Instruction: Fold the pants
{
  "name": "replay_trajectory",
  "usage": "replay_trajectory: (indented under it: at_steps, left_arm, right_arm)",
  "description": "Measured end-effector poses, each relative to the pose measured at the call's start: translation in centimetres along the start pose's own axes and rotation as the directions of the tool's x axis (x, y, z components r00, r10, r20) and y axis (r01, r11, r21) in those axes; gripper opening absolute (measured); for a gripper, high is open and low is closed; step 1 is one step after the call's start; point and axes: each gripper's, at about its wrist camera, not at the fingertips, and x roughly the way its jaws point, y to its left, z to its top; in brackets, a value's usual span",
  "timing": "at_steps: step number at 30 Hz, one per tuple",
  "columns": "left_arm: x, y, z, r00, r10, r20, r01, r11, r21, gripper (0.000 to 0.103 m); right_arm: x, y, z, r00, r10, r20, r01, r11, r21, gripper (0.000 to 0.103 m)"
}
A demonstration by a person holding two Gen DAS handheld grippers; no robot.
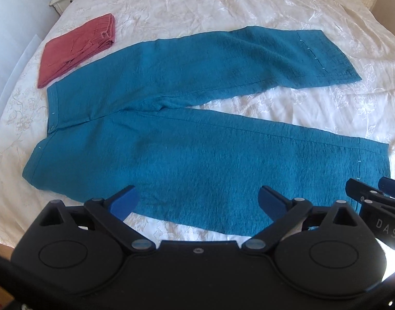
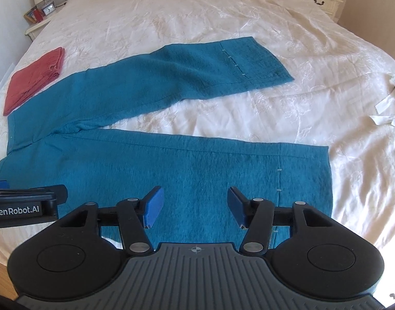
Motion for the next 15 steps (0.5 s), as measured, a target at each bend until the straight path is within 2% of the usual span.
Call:
replay_trajectory:
  at_steps: [6,10,15]
  left_arm:
    - [-0.2,0.5,4.7,1.0,0.009,0.024,-0.008,0.998,-0.055,0.092]
    - [0.3,1.4,7.6,0.998,0.027,0.061,-0.021,0.996,-0.089,0.091]
    - [2.3,2.7,10.7,0.998,0.045,0.051,-0.04,0.995,-0.09,0.079]
  right_arm:
    - [1.2,-1.5,4.4,0.996,0.082,0.019,-0.082,0.997,0.0,0.049]
    - [2.5,-2.3,8.0,0.994,0.089,0.06,-0.088,0.996,-0.013,0.049]
    - [5.0,-3.3,11.7,0.99,0.137,0.017,-0.138,0.989,0.053,0.049]
